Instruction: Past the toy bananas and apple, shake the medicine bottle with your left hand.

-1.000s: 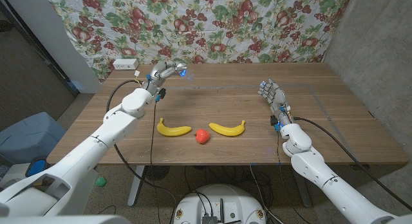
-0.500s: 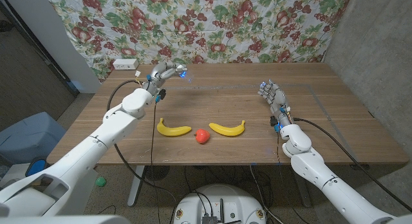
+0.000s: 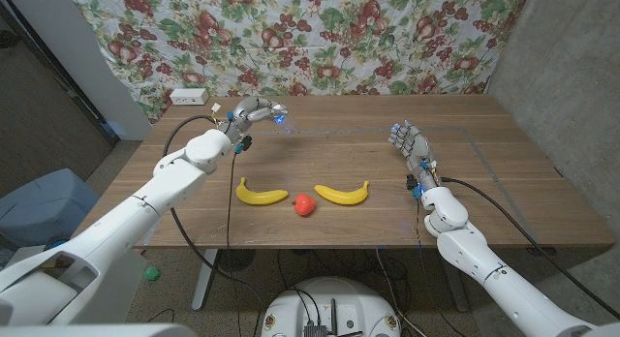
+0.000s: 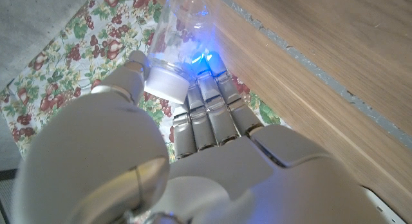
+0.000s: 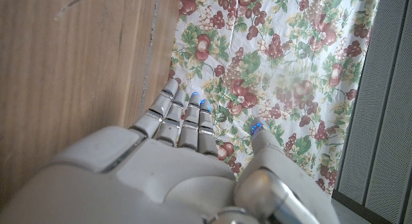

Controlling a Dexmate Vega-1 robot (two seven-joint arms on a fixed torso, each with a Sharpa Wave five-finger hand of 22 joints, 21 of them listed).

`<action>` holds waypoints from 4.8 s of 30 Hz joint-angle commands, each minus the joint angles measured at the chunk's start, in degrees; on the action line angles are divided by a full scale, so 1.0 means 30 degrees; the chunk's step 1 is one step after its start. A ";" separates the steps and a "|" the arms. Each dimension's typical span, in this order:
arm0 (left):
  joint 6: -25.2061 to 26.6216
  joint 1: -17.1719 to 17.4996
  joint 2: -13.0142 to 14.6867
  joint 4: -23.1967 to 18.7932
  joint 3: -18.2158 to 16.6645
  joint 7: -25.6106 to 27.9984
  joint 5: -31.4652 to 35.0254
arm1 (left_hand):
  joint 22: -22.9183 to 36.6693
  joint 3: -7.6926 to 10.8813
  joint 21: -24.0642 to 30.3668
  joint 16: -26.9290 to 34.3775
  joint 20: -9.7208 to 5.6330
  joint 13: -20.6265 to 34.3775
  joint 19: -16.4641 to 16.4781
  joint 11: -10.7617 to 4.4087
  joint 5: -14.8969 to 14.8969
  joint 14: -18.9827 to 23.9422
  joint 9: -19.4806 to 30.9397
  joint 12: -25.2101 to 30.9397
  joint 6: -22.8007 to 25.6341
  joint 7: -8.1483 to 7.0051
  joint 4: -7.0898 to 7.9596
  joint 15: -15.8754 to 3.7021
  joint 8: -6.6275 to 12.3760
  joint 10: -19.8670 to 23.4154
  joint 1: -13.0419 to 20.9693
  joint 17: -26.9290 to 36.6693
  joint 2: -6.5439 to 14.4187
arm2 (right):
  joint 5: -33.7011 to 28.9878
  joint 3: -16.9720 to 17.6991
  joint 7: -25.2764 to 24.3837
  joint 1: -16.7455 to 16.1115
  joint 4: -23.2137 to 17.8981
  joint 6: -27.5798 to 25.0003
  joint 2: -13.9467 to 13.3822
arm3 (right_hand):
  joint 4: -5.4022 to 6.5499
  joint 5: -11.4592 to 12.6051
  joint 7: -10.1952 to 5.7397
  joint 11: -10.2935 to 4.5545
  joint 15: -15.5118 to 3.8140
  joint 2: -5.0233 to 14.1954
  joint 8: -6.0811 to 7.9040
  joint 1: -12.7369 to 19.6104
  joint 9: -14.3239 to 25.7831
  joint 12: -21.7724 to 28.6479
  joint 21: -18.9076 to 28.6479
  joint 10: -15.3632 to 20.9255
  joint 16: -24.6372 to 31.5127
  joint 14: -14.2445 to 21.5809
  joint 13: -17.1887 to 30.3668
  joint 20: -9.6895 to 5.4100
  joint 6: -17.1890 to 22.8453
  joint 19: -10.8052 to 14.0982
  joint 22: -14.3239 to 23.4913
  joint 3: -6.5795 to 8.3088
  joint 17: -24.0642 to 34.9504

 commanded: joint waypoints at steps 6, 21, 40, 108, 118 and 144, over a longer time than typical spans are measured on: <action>0.1934 -0.1643 0.0701 0.0005 0.1433 -0.2051 0.1306 | 0.0050 0.0020 0.0142 -0.0068 -0.1614 0.0033 -0.0205 -0.3300 0.0138 0.0819 0.0044 -0.0003 0.1281 -0.0359 0.0020 -0.3147 0.0024 0.3412 0.3179 0.0041 0.3367 | -0.0018 -0.0068 0.0063 0.0279 0.0189 -0.0186 0.0041 | -0.0057 0.0090 -0.0006 0.0077 -0.0001 0.0113 0.0072 0.0042 0.0064 -0.0088 -0.0146 0.0190 -0.0014 0.0155 0.0089 -0.0015 0.0243 0.0142 0.0055 0.0007 0.0032; 0.0535 -0.0998 0.0296 0.0175 0.0821 -0.0834 0.1355 | 0.0036 -0.0001 0.0252 -0.0070 -0.1600 0.0041 -0.0268 -0.3288 0.0144 0.0813 0.0060 -0.0063 0.1249 -0.0343 0.0049 -0.3107 -0.0010 0.3381 0.3199 0.0066 0.3418 | 0.0022 -0.0073 0.0114 0.0407 0.0369 -0.0227 0.0055 | -0.0056 0.0089 -0.0003 0.0091 -0.0017 0.0108 0.0072 0.0035 0.0064 -0.0086 -0.0228 0.0199 -0.0022 0.0154 0.0094 -0.0014 0.0248 0.0153 0.0058 0.0006 0.0031; -0.2861 0.0660 -0.1271 0.0789 -0.0458 0.2654 0.1669 | 0.0018 -0.0039 0.0424 -0.0041 -0.1589 0.0049 -0.0240 -0.3324 0.0132 0.0880 0.0064 -0.0074 0.1359 -0.0393 0.0045 -0.3140 0.0006 0.3500 0.3213 0.0093 0.3405 | 0.0108 -0.0005 0.0194 0.0344 0.0419 -0.0109 0.0025 | -0.0059 0.0090 -0.0010 0.0047 -0.0032 0.0109 0.0066 0.0036 0.0064 -0.0086 -0.0316 0.0211 -0.0029 0.0146 0.0095 -0.0015 0.0239 0.0197 0.0060 0.0011 0.0042; 0.1633 -0.1121 0.0936 -0.0311 0.0834 -0.2128 0.1126 | -0.0026 -0.0098 0.0829 -0.0107 -0.1669 0.0116 -0.0447 -0.3336 0.0140 0.0867 0.0048 -0.0207 0.1338 -0.0376 0.0060 -0.3119 -0.0082 0.3532 0.3313 0.0084 0.3401 | -0.0280 -0.0114 -0.0450 -0.0048 -0.0322 -0.0287 0.0081 | -0.0052 0.0088 -0.0007 0.0065 -0.0014 0.0107 0.0063 0.0015 0.0062 -0.0115 -0.0659 0.0201 -0.0062 0.0164 0.0081 -0.0008 0.0228 0.0325 0.0072 0.0011 0.0045; -0.0773 -0.0064 0.0014 0.0349 0.0026 0.0418 0.1306 | -0.0032 -0.0095 0.0889 -0.0093 -0.1677 0.0137 -0.0471 -0.3333 0.0142 0.0899 0.0064 -0.0212 0.1335 -0.0351 0.0071 -0.3121 -0.0079 0.3548 0.3314 0.0094 0.3424 | -0.0310 -0.0189 -0.0398 0.0190 -0.0113 -0.0374 0.0138 | -0.0051 0.0088 -0.0012 0.0060 -0.0016 0.0106 0.0066 0.0010 0.0062 -0.0116 -0.0696 0.0198 -0.0065 0.0160 0.0083 -0.0009 0.0237 0.0348 0.0074 0.0010 0.0051; -0.5027 0.1421 -0.3411 0.2108 -0.1225 0.6825 0.3073 | -0.0047 -0.0105 0.1077 -0.0073 -0.1677 0.0117 -0.0421 -0.3417 0.0125 0.0981 0.0044 -0.0253 0.1393 -0.0510 0.0042 -0.3157 -0.0076 0.3630 0.3307 0.0103 0.3370 | -0.0078 -0.0142 -0.0126 0.0596 0.0469 -0.0401 0.0189 | -0.0049 0.0088 -0.0012 0.0077 -0.0014 0.0111 0.0060 0.0006 0.0062 -0.0117 -0.0834 0.0209 -0.0083 0.0169 0.0083 -0.0008 0.0222 0.0395 0.0078 0.0014 0.0049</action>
